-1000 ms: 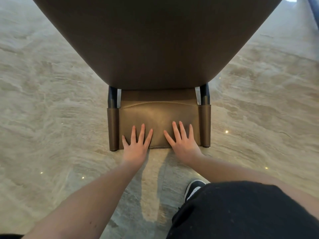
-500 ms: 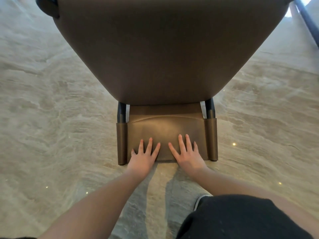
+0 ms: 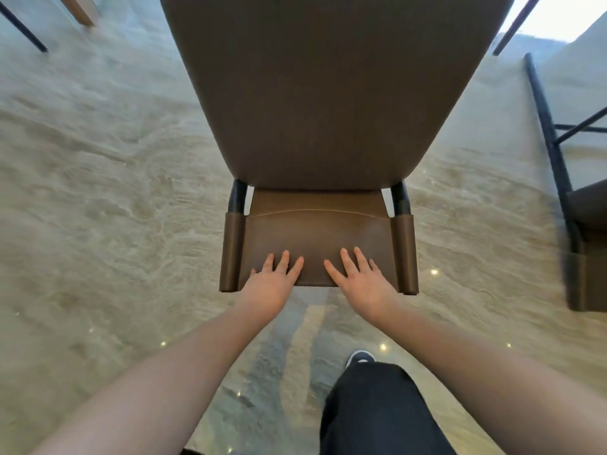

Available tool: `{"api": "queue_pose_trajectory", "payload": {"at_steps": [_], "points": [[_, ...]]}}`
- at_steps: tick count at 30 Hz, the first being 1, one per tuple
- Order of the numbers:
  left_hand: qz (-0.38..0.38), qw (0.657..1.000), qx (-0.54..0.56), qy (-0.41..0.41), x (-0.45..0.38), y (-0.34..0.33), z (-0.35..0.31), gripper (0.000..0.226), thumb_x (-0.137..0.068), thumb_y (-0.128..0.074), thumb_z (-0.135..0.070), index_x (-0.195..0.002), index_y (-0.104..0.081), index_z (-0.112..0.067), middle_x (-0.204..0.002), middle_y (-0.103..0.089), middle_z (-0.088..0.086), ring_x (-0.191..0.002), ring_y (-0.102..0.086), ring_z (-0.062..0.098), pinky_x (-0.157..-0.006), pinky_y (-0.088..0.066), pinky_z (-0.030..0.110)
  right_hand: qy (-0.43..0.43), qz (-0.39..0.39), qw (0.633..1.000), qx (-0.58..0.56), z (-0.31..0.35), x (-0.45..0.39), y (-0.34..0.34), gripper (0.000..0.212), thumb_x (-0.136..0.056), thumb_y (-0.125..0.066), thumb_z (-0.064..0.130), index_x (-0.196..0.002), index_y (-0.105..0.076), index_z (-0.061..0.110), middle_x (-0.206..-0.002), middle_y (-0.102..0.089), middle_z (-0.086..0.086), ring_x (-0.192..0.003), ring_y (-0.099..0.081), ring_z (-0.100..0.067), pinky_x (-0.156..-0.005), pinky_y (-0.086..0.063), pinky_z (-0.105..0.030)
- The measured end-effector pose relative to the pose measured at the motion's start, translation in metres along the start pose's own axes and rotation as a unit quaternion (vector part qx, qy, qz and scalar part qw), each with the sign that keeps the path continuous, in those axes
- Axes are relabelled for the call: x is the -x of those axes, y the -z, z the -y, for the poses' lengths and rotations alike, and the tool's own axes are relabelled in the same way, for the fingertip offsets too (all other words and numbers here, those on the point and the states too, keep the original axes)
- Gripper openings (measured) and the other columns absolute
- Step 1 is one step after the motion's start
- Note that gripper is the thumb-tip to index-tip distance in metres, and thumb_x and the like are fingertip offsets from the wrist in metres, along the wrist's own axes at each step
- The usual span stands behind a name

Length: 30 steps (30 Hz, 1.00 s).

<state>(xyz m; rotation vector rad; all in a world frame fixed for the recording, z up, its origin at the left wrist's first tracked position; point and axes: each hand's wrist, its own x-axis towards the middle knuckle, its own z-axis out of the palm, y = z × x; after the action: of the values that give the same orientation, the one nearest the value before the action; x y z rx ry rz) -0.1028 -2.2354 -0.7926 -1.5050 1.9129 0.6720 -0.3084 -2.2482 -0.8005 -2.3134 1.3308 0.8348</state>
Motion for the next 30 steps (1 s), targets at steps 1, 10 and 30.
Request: {"api": "queue_pose_trajectory", "payload": {"at_steps": [1,10,30], "points": [[-0.005,1.000,0.003,0.002,0.015,0.025,0.000,0.085,-0.100,-0.045,-0.001,-0.159,0.009,-0.029,-0.169,0.005,0.007,-0.154,-0.004,0.036,-0.119,-0.027,0.056,0.003,-0.006,1.000,-0.005,-0.005,0.012,0.025,0.089,-0.094,-0.054,0.009,-0.153,0.011,0.029,-0.162,0.007,-0.018,-0.148,0.005,-0.043,-0.116,-0.017,-0.055],[-0.108,0.994,-0.029,0.014,0.126,0.271,0.016,0.071,-0.096,-0.039,0.001,-0.159,-0.020,-0.029,-0.158,-0.037,0.009,-0.126,-0.055,0.034,-0.096,-0.051,0.043,0.017,-0.084,0.995,-0.043,-0.065,0.101,0.271,0.077,-0.093,-0.048,-0.002,-0.155,-0.011,0.024,-0.159,-0.022,-0.016,-0.145,-0.024,-0.038,-0.106,-0.039,-0.046],[-0.218,0.976,-0.031,-0.003,0.137,0.609,0.101,0.056,-0.088,-0.040,0.003,-0.132,-0.056,-0.028,-0.112,-0.067,0.009,-0.100,-0.064,0.033,-0.064,-0.041,0.035,-0.039,-0.180,0.980,-0.081,-0.156,0.094,0.601,0.061,-0.091,-0.040,-0.005,-0.144,-0.037,0.023,-0.136,-0.054,-0.007,-0.116,-0.055,-0.031,-0.080,-0.048,-0.040]]}}
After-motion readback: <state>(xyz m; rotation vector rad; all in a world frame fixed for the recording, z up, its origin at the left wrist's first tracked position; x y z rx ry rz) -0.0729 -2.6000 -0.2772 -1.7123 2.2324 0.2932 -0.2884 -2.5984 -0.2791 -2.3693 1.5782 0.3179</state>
